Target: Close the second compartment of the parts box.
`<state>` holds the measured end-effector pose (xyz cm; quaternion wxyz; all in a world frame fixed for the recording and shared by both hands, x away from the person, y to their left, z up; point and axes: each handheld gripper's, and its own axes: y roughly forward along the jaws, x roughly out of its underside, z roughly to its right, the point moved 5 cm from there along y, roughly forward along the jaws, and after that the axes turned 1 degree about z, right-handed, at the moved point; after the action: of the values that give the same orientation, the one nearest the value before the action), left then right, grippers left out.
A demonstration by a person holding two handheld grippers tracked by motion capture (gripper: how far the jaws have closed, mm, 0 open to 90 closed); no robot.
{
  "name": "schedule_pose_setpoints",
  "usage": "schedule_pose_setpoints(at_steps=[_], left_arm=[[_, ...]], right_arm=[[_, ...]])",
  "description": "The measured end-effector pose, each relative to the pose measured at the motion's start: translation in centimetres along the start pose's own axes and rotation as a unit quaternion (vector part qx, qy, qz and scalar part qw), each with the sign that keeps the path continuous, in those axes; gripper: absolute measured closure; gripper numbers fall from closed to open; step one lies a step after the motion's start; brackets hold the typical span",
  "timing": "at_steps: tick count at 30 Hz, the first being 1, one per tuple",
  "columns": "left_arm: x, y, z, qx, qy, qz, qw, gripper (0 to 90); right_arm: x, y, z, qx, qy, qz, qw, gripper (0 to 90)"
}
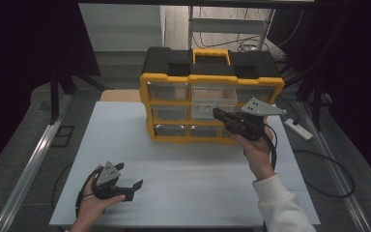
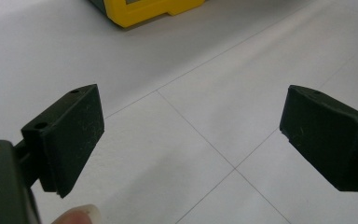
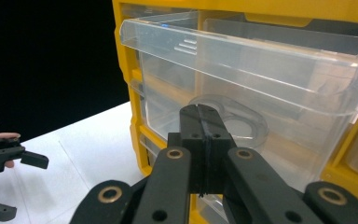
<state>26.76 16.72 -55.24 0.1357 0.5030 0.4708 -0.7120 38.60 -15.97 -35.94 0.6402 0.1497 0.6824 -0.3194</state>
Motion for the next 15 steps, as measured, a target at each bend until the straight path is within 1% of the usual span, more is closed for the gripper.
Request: schedule_pose_setpoints(at_steps=[9,12,15], left_arm=[[-0.04,-0.02,0.01,0.0,0.0,0.001,1.0,7.2],[-0.04,-0.03,-0.01,0.0,-0.001,0.001,1.0,7.2],[-0.03,-0.02,-0.02,0.0,0.0,0.0,1.0,7.2]], right_arm=[[-0.17,0.44,0.53,0.007,0.007,-0.001,0.9999,89.7],[-0.26,0.6,0.71,0.01,0.011,0.003,0.9999,89.7],[-0.32,0.67,0.89,0.012,0.01,0.002,0.9999,89.7]])
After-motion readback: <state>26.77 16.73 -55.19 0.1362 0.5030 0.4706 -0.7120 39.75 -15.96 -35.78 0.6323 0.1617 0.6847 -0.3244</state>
